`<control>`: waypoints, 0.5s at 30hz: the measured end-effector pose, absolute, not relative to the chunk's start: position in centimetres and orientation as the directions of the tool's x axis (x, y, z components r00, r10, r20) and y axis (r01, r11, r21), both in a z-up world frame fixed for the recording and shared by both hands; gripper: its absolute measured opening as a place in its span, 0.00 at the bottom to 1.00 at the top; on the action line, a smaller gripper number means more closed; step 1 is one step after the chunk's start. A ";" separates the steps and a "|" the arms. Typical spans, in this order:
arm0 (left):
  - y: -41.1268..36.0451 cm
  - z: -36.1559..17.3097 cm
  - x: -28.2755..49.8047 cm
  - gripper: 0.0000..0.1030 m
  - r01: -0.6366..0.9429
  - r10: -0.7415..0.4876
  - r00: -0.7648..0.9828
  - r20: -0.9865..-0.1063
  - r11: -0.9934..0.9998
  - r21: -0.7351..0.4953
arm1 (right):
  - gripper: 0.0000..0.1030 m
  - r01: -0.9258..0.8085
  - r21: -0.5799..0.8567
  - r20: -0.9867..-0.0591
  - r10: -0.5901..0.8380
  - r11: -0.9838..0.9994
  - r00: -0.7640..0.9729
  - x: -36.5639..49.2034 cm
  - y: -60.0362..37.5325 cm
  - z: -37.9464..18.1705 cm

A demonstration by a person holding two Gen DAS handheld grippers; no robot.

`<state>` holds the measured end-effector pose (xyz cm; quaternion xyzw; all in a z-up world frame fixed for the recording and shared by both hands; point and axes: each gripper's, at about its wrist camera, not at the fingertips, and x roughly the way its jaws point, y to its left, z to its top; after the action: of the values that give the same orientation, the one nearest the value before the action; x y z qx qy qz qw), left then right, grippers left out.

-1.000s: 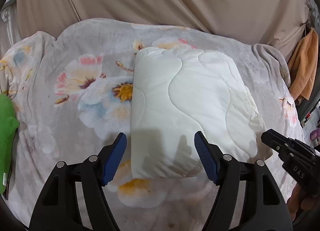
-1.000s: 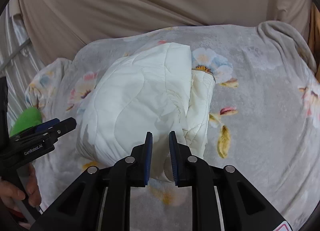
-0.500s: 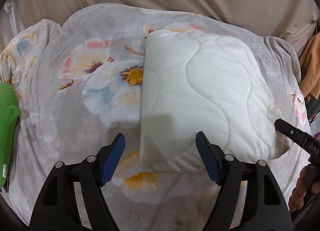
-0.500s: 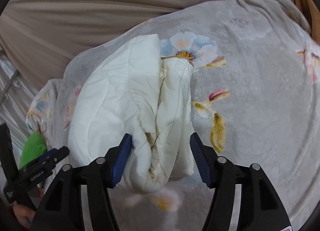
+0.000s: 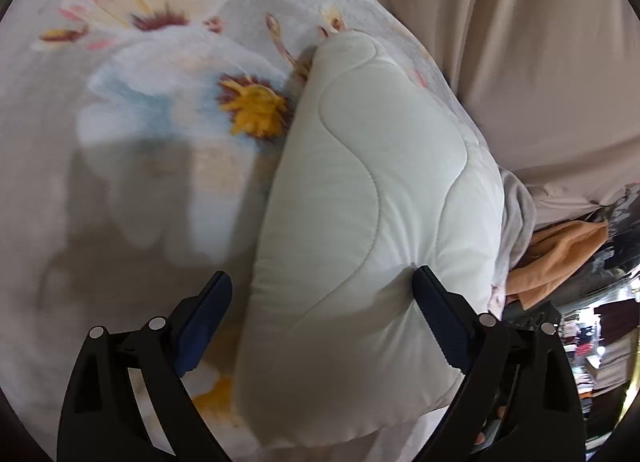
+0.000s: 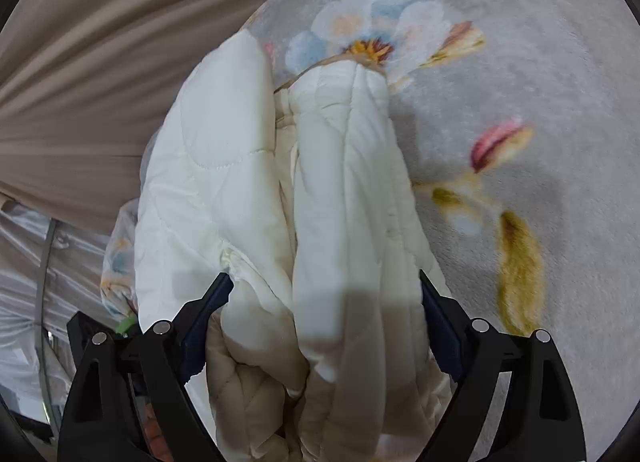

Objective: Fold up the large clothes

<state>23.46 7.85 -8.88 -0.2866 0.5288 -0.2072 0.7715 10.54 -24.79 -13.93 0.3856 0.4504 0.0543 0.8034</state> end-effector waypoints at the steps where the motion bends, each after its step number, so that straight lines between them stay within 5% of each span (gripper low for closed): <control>1: 7.4 -9.0 23.6 0.87 0.023 -0.655 0.343 -0.673 0.722 -0.691 | 0.75 0.246 0.669 -0.682 0.446 0.701 0.580 10.8 -24.5 -13.9; 3: 6.4 -8.4 23.6 0.81 0.047 -0.648 0.336 -0.684 0.737 -0.675 | 0.43 0.198 0.672 -0.666 0.465 0.714 0.582 11.1 -23.9 -12.8; 5: 5.1 -6.7 22.9 0.70 0.116 -0.619 0.353 -0.702 0.773 -0.623 | 0.31 0.146 0.644 -0.658 0.447 0.751 0.606 10.7 -23.2 -10.4; 11: 4.3 1.8 19.8 0.61 0.287 -0.656 0.457 -0.601 0.748 -0.598 | 0.27 -0.053 0.596 -0.503 0.425 0.801 0.753 7.2 -23.0 -0.1; 15: 3.4 2.9 19.9 0.64 0.322 -0.641 0.485 -0.594 0.763 -0.560 | 0.35 -0.050 0.554 -0.523 0.395 0.831 0.755 8.1 -23.4 0.5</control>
<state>19.86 3.42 2.90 -0.1908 0.4187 -0.2864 0.8404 8.07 -23.42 0.48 0.2631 0.3271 0.1237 0.8992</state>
